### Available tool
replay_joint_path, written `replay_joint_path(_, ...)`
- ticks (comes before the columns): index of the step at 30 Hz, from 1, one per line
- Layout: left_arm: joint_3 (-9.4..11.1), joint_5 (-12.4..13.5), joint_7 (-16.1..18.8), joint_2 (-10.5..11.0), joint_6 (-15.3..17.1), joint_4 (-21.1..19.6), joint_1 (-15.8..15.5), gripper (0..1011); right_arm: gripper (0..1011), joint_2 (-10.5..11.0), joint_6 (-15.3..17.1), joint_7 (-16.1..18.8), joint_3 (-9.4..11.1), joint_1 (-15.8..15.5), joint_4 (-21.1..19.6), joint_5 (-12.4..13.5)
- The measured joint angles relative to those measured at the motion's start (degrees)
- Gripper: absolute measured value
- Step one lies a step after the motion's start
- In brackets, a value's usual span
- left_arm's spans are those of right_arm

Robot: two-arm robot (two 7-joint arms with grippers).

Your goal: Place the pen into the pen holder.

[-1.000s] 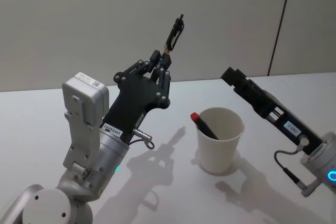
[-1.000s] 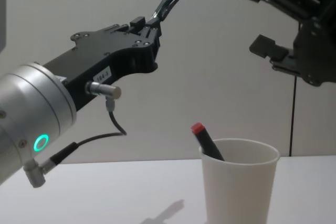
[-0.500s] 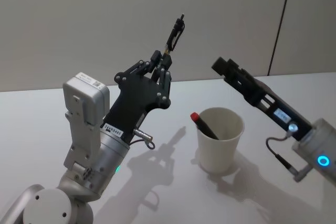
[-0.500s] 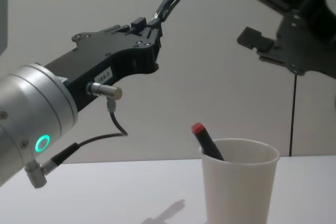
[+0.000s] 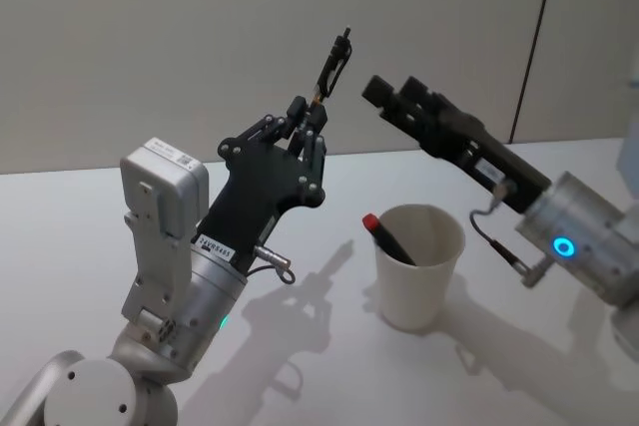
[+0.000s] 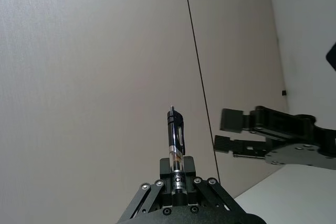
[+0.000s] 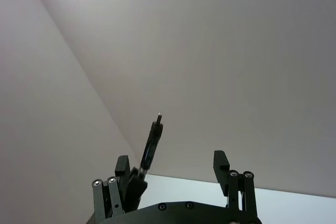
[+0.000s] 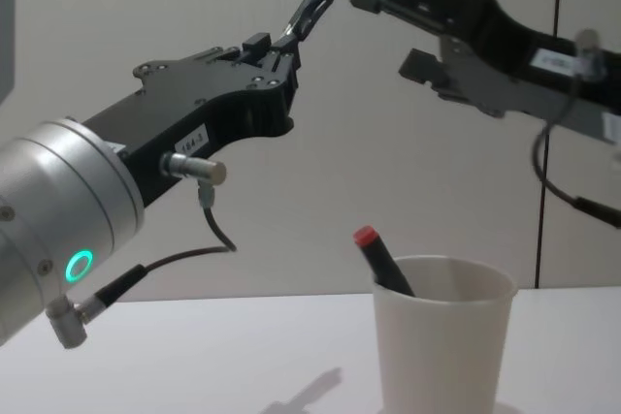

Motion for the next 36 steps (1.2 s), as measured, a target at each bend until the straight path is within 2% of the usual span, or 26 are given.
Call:
replay_joint_path(8, 0.0, 0.0, 0.0, 0.0, 0.0, 0.0, 0.0, 145, 1001, -2.2, 0.8, -2.3, -0.8, 3.0, 1.9, -0.6)
replay_joint_path(15, 0.0, 0.0, 0.0, 0.0, 0.0, 0.0, 0.0, 145, 1001, -3.7, 2.1, -4.5, -1.3, 4.7, 2.9, 1.0)
replay_joint_path(25, 0.0, 0.0, 0.0, 0.0, 0.0, 0.0, 0.0, 145, 1001, -4.7, 4.0, -6.3, -2.1, 6.0, 4.0, 2.5)
replay_joint_path(36, 0.0, 0.0, 0.0, 0.0, 0.0, 0.0, 0.0, 145, 1001, -5.3, 5.9, -6.2, -3.0, 6.7, 4.8, 3.6)
